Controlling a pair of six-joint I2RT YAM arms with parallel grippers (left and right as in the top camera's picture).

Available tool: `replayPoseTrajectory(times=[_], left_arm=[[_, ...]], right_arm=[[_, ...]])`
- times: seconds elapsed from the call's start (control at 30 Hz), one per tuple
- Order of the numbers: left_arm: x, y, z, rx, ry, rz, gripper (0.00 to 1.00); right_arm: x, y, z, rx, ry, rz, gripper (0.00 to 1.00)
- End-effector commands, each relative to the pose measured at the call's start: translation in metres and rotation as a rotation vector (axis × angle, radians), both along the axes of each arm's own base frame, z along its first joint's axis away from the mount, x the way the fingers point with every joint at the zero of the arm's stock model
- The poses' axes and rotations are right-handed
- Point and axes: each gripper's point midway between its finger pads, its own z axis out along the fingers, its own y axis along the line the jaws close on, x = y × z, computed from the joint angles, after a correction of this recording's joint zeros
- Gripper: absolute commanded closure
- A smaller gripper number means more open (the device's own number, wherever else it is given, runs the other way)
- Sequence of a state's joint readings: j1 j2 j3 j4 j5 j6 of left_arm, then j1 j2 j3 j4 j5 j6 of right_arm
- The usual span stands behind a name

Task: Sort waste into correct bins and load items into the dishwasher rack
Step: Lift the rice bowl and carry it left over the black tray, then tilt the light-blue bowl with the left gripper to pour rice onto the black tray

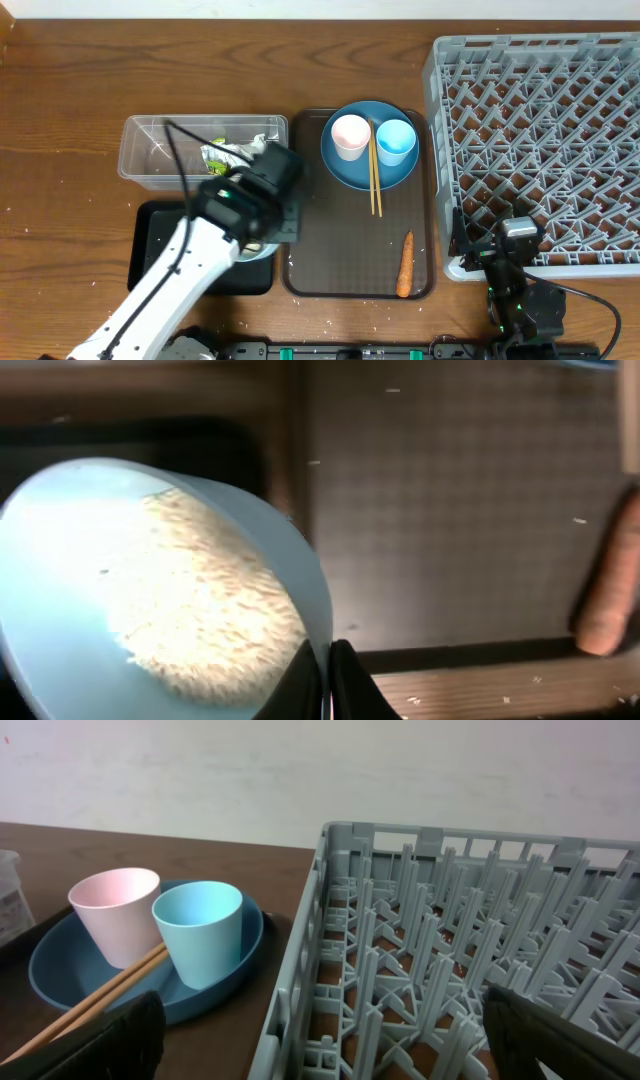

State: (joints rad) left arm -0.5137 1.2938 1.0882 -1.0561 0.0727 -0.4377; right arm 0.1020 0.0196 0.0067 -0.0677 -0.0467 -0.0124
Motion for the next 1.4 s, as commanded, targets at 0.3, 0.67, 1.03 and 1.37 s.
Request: replayPoseTrajectory(times=[0.3,0.67,1.03,1.37], left_arm=[[0.002,0.031,-0.014,-0.151,0.092,0.05,0.94],[0.0,0.032,-0.02,-0.345,0.124,0.048,0.94],[0.015,0.049,0.011,-0.659,0.047,0.13,0.94],[0.022,0.099,0.033,-0.817,-0.108,0.272,0.94]], right_arm=[[0.0,0.0,-0.002,-0.012,0.004,-0.002,0.01],[0.0,0.0,-0.002,-0.012,0.004,-0.002,0.01],[0.0,0.0,-0.002,-0.012,0.004,-0.002,0.01],[0.0,0.0,-0.002,-0.012,0.004,-0.001,0.01]])
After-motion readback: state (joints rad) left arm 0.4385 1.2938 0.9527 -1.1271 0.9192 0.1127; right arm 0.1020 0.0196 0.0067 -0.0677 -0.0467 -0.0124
